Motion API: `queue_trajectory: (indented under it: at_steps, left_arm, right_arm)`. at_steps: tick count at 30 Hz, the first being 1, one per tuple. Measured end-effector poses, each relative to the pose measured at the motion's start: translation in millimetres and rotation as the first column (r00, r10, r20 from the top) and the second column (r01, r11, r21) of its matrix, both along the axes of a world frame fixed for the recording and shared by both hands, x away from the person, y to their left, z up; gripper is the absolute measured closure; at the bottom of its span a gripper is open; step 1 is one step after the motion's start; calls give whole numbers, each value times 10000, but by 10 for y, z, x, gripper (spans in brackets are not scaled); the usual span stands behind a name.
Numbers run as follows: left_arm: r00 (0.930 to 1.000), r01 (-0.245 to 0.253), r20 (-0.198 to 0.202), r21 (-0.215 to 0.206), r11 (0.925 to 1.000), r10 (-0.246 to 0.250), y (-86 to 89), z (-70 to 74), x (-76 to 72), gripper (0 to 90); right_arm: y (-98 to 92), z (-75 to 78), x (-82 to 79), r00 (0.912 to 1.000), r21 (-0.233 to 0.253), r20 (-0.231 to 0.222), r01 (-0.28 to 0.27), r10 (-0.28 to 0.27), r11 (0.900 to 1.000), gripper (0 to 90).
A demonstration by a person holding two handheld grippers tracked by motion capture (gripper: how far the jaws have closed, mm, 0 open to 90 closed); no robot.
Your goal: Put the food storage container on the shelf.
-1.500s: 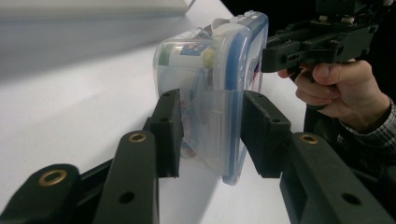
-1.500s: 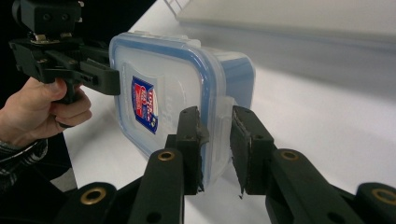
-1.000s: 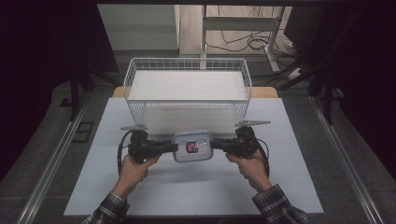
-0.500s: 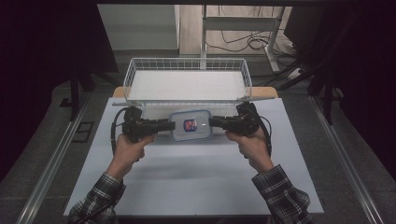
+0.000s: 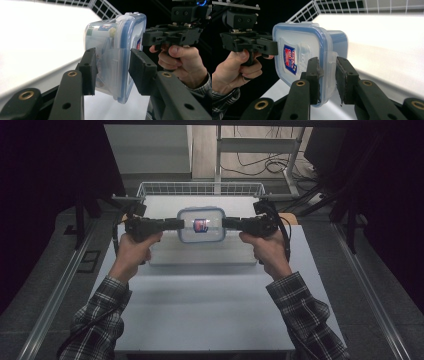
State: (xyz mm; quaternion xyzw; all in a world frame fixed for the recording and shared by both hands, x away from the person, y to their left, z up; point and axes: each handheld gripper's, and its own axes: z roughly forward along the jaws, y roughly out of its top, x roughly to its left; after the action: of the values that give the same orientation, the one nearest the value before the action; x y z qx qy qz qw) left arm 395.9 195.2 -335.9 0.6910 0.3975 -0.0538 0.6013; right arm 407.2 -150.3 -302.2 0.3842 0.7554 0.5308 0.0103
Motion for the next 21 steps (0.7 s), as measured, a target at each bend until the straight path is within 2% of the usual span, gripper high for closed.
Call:
queue_trajectory:
  at_steps: [5,11,14,17,19,21]
  left_arm:
    - [9999,-43,-101,-182,9998,42,40,51,207,585]
    - [9993,-109,-364,-280,9995,99,30,-42,438,584]
    - [9988,-189,-444,-143,9997,182,11,-71,498,584]
    - [9988,-308,-379,170,9994,314,-16,-77,530,580]
    - [9983,-372,-435,191,9991,380,-20,-80,556,571]
    - [9976,-620,-271,559,9965,635,-31,-69,569,547]
  right_arm:
    - [59,108,155,9996,-23,62,285,-284,9996,727]
    - [95,65,367,9976,-135,-140,681,-683,9976,720]
    - [93,9,449,9967,-135,-262,766,-770,9970,717]
    - [87,-55,506,9959,-141,-371,820,-825,9965,713]
    - [82,-85,528,9955,-15,-384,868,-868,9962,705]
    - [87,-95,541,9951,42,-345,924,-922,9957,690]
